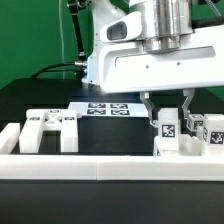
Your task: Assemble chair
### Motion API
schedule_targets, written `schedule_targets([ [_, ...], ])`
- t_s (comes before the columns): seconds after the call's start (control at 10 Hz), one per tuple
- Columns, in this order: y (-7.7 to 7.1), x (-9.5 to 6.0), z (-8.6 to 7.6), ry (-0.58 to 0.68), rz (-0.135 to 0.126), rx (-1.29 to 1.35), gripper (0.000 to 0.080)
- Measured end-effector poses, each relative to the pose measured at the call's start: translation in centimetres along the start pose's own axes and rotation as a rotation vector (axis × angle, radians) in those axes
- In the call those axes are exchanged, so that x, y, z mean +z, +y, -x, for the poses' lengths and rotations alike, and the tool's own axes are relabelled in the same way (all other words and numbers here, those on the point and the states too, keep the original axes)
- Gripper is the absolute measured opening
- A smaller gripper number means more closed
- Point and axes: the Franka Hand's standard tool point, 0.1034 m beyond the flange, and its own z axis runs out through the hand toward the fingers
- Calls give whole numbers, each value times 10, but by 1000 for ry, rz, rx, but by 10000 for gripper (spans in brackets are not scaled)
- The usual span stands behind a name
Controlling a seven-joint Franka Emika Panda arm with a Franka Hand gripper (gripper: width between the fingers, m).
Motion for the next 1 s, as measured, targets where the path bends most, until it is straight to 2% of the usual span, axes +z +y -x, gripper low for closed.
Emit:
schedule_targets([
  [0.3, 2, 0, -1, 3, 2, 252, 292],
  [0.6, 2, 0, -2, 4, 3, 269, 293],
  [0.7, 2, 0, -2, 4, 3, 231, 483],
  [0.8, 1, 0, -1, 3, 3, 191, 612],
  [0.9, 0, 1, 0, 2, 3, 148, 638],
  [1.0, -2, 1, 1, 3, 5, -2, 638],
])
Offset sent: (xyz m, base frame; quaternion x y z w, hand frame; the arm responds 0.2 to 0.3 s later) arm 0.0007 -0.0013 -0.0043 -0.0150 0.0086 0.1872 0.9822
